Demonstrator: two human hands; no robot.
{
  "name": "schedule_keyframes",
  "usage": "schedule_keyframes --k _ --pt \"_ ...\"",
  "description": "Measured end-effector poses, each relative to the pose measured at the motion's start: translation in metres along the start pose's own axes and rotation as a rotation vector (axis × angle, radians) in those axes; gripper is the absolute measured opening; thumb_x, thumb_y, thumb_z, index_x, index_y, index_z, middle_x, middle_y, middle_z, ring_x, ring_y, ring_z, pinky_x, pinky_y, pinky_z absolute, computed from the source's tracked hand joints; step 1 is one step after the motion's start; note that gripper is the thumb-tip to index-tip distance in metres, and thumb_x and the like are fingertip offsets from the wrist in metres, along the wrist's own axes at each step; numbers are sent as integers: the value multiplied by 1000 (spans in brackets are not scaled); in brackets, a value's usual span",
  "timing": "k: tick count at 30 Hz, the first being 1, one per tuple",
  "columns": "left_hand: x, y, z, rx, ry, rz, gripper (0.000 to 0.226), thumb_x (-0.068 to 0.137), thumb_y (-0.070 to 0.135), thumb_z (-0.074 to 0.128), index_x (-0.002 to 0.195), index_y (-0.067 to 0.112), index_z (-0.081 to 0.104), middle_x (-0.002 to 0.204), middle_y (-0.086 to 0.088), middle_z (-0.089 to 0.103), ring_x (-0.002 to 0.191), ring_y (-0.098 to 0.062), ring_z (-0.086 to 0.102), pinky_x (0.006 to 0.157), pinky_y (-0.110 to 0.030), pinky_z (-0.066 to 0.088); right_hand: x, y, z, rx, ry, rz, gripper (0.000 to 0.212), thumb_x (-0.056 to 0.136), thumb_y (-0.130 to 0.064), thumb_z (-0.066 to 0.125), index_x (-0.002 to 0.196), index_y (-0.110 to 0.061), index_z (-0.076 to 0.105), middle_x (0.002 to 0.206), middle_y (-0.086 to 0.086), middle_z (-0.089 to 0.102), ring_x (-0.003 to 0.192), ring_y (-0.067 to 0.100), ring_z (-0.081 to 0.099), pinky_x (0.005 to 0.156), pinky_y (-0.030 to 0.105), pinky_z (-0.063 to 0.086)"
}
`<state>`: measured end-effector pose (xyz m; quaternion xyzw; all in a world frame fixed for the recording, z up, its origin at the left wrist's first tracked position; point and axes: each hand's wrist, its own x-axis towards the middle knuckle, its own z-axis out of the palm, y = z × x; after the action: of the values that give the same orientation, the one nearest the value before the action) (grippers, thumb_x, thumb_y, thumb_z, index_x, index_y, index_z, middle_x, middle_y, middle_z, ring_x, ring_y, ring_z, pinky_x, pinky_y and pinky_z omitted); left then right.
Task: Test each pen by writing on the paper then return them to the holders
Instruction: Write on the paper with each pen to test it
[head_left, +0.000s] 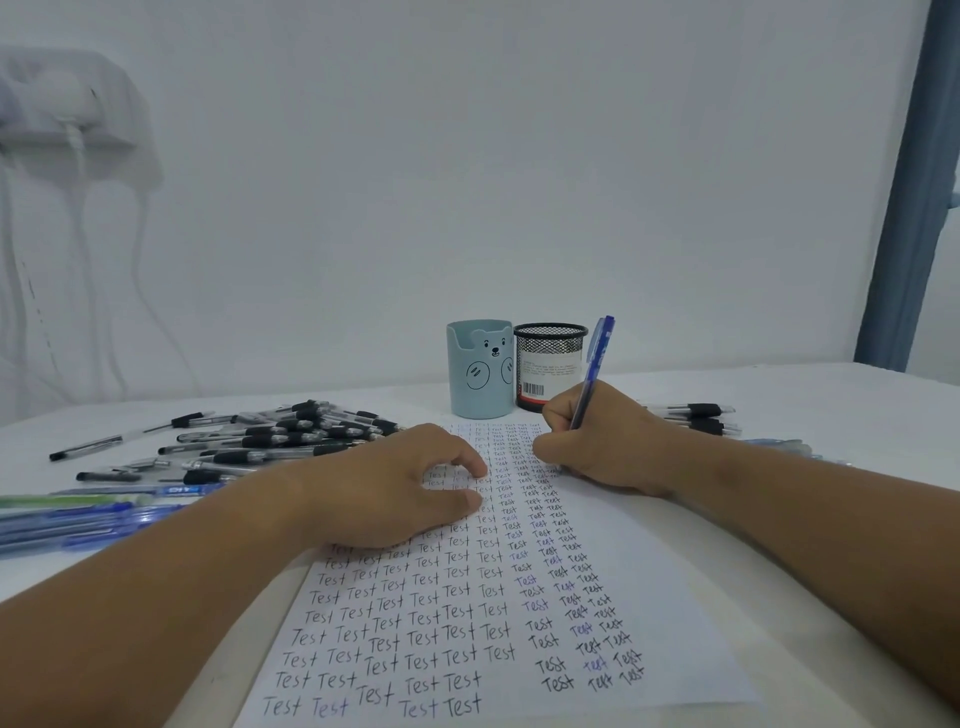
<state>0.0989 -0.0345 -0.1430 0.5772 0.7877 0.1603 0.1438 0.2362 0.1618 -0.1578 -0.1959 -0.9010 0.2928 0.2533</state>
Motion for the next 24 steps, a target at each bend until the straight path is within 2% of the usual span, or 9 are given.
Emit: schedule_keyframes --k 5,9,14,20,24 --pt "-1 0 -1 0 0 -1 31 97 55 53 128 52 51 142 30 37 128 5 33 107 -21 25 1 0 1 -8 16 6 46 81 -10 69 51 -18 35 45 -6 35 45 7 33 44 15 30" --pt "-1 1 0 4 2 7 33 98 54 53 130 50 50 142 30 36 124 6 32 105 -19 23 1 1 0 3 -9 19 47 82 -11 69 51 -19 35 44 -6 32 45 9 33 46 17 30" --pt "1 0 0 15 1 7 32 97 55 53 129 51 50 143 31 36 131 5 33 106 -20 24 0 -1 0 -8 0 26 46 82 -11 69 50 -19 36 43 -7 34 44 6 33 44 13 30" --pt "0 -1 0 12 1 17 33 97 56 53 130 51 50 143 31 37 130 5 34 106 -20 25 1 -3 1 -27 1 28 46 81 -9 68 52 -19 35 45 -6 33 48 11 34 54 25 33" --pt "0 -2 0 1 -3 7 33 97 57 53 129 53 49 142 32 36 126 6 35 104 -20 26 -1 -3 1 -24 46 8 45 83 -12 68 52 -18 35 42 -10 32 45 6 33 53 23 33"
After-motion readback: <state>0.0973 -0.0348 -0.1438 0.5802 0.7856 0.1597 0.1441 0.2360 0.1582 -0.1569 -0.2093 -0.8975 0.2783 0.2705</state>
